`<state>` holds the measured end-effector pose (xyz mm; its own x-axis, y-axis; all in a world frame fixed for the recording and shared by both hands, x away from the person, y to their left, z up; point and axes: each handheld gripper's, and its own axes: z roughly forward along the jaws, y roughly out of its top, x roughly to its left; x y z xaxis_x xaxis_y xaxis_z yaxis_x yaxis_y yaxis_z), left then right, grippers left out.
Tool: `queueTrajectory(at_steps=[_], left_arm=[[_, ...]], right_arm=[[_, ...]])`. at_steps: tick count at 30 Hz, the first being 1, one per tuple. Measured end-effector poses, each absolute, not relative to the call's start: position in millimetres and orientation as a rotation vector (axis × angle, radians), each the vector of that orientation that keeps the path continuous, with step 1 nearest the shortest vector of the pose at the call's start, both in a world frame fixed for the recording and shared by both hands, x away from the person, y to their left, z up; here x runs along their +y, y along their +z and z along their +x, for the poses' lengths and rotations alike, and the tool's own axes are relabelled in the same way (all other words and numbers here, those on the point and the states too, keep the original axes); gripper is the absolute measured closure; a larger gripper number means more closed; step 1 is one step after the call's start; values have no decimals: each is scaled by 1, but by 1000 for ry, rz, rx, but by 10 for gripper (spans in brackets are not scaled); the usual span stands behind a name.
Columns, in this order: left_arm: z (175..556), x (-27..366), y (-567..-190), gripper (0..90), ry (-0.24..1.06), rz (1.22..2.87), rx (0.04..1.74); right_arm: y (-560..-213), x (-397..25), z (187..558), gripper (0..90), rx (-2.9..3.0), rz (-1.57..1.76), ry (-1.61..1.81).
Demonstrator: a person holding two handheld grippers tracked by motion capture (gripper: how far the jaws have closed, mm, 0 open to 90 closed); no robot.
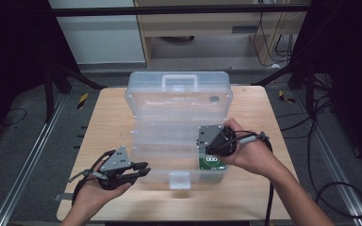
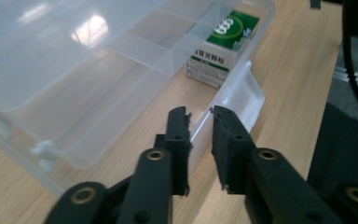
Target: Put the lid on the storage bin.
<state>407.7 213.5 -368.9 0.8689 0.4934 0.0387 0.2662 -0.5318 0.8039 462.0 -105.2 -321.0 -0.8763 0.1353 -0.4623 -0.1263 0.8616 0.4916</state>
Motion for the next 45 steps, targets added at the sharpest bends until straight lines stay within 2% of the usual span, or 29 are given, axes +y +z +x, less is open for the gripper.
queueTrajectory(at_steps=[3, 8, 19, 26, 30, 45], left_arm=[[412, 226, -356, 845, 360, 2132, 589], [419, 243, -338, 885, 379, 2068, 650], [464, 257, -306, 900, 420, 1984, 765], [495, 254, -301, 900, 358, 1938, 836], [506, 254, -301, 900, 363, 1943, 865], [514, 259, -303, 900, 338, 1913, 909]], right_arm=[[-322, -106, 461, 864, 2536, 13, 730], [-323, -107, 460, 865, 2535, 14, 736], [-324, -106, 459, 861, 2536, 0, 733], [-325, -107, 458, 858, 2530, 12, 740], [-326, -107, 458, 856, 2525, 8, 740], [-327, -106, 456, 851, 2532, -2, 728]])
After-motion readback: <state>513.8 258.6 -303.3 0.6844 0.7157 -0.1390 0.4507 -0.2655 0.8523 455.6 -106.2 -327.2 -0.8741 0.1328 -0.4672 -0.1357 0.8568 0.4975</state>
